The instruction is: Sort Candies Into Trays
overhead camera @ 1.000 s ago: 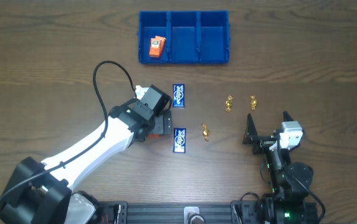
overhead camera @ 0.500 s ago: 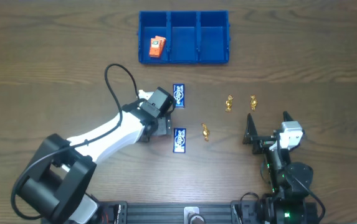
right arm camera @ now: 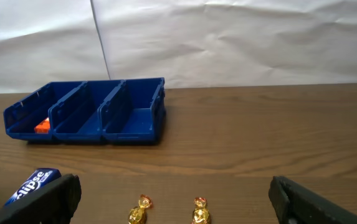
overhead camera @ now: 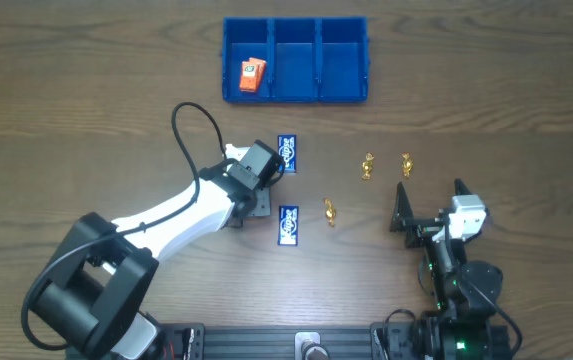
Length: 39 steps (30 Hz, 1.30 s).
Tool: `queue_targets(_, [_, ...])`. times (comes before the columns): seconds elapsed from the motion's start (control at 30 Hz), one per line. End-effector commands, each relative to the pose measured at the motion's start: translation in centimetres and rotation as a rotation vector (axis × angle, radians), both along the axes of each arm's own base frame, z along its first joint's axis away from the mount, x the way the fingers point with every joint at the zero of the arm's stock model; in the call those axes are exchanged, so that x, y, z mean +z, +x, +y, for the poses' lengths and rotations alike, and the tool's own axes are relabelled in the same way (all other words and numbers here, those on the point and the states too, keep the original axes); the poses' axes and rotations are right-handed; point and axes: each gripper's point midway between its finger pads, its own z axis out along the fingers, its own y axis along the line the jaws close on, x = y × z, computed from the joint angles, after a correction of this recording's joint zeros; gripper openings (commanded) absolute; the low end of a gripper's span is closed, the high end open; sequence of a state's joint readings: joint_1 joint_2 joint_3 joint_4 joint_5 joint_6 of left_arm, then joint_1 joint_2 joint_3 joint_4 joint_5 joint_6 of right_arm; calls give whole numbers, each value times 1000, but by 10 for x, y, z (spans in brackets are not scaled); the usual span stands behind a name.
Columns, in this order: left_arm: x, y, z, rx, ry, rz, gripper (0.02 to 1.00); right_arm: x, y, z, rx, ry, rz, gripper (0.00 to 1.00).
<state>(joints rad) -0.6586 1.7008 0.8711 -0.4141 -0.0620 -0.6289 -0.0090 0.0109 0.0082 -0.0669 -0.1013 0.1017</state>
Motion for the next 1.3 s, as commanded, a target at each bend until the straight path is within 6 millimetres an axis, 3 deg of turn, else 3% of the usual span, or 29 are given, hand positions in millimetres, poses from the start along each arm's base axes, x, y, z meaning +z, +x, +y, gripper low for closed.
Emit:
queue_targets(0.03, [-9, -4, 1, -5, 14, 21, 325, 0, 0, 1, 6, 2, 1, 998])
queue_targets(0.17, [4, 7, -1, 3, 15, -27, 305, 0, 0, 1, 6, 2, 1, 998])
queue_targets(0.27, [39, 32, -1, 24, 28, -128, 294, 0, 0, 1, 6, 2, 1, 998])
queue_targets(0.47, [150, 98, 0, 37, 56, -358, 286, 0, 0, 1, 6, 2, 1, 998])
queue_targets(0.5, [182, 120, 4, 50, 51, -421, 288, 0, 0, 1, 6, 2, 1, 998])
queue_targets(0.67, [246, 186, 22, 83, 29, -545, 297, 0, 0, 1, 6, 2, 1, 998])
queue_targets(0.77, [244, 220, 26, 85, 25, -526, 299, 0, 0, 1, 6, 2, 1, 998])
queue_targets(0.97, [193, 272, 6, 19, -25, -442, 314, 0, 0, 1, 6, 2, 1, 998])
queue_targets(1.13, [139, 283, -7, -8, -36, -357, 316, 0, 0, 1, 6, 2, 1, 998])
queue_targets(1.3, [121, 283, -8, -18, -26, -325, 316, 0, 0, 1, 6, 2, 1, 998])
